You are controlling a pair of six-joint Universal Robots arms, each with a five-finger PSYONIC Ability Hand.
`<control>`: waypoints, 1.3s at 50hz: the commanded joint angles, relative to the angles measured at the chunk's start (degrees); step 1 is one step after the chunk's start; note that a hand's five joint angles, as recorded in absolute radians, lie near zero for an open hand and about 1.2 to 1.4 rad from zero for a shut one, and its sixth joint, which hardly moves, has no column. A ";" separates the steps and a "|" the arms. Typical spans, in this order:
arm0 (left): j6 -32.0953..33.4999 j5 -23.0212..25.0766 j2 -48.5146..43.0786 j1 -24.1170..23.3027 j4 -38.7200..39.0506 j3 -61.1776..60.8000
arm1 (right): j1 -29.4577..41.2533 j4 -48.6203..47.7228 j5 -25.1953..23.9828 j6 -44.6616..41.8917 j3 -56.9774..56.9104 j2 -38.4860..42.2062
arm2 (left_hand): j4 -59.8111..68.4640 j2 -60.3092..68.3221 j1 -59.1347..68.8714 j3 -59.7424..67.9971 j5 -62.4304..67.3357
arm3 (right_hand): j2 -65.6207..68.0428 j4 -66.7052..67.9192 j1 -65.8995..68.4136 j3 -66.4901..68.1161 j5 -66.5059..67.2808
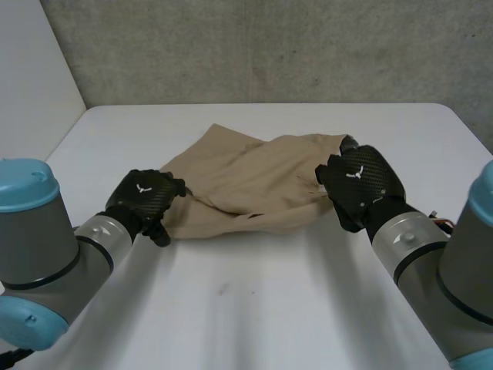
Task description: Fold the shorts.
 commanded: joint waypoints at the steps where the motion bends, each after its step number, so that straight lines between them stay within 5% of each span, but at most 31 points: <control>1: -2.57 -0.13 -2.94 -1.73 0.05 0.06 | 1.91 1.05 0.29 2.67 -1.38 -5.18 | 4.57 4.04 3.70 3.75 4.80 | 12.14 11.69 23.42 11.15 12.91; 11: -2.57 -0.48 -5.40 -2.00 0.84 1.99 | 2.96 2.28 0.64 4.78 -2.43 -10.10 | 6.08 5.55 5.20 5.26 6.30 | 12.14 11.69 23.42 11.15 12.91; 16: -2.48 -0.83 -8.92 -1.47 2.16 4.54 | 2.88 3.07 0.73 3.99 -2.26 -10.11 | 54.71 54.18 53.84 53.89 54.94 | 12.14 11.69 23.42 11.15 12.91; 27: -0.99 -1.27 3.89 -1.12 -5.47 1.39 | -0.28 10.53 1.43 -1.62 0.55 -7.47 | 54.85 54.32 53.97 54.03 55.07 | 12.14 11.69 23.42 11.15 12.91; 35: 6.46 -1.10 21.64 -1.38 -29.87 -2.13 | -1.78 18.69 1.34 -6.19 2.84 -9.22 | 54.85 54.32 53.97 54.03 55.07 | 12.14 11.69 23.42 11.15 12.91; 43: 10.35 -1.01 32.89 -1.65 -42.92 -4.33 | -6.08 30.65 0.82 -13.13 4.42 -16.33 | 54.85 54.32 53.97 54.03 55.07 | 12.14 11.69 23.42 11.15 12.91; 55: 10.88 1.10 37.14 -2.70 -46.27 -6.79 | -11.71 40.69 -4.10 -21.06 8.03 -19.42 | 54.85 54.32 53.97 54.03 55.07 | 12.14 11.69 23.42 11.15 12.91; 65: 14.48 0.49 18.96 -2.26 -34.15 -2.41 | -13.56 30.08 -8.50 -19.66 6.10 -10.65 | 54.85 54.32 53.97 54.03 55.07 | 12.14 11.69 23.42 11.15 12.91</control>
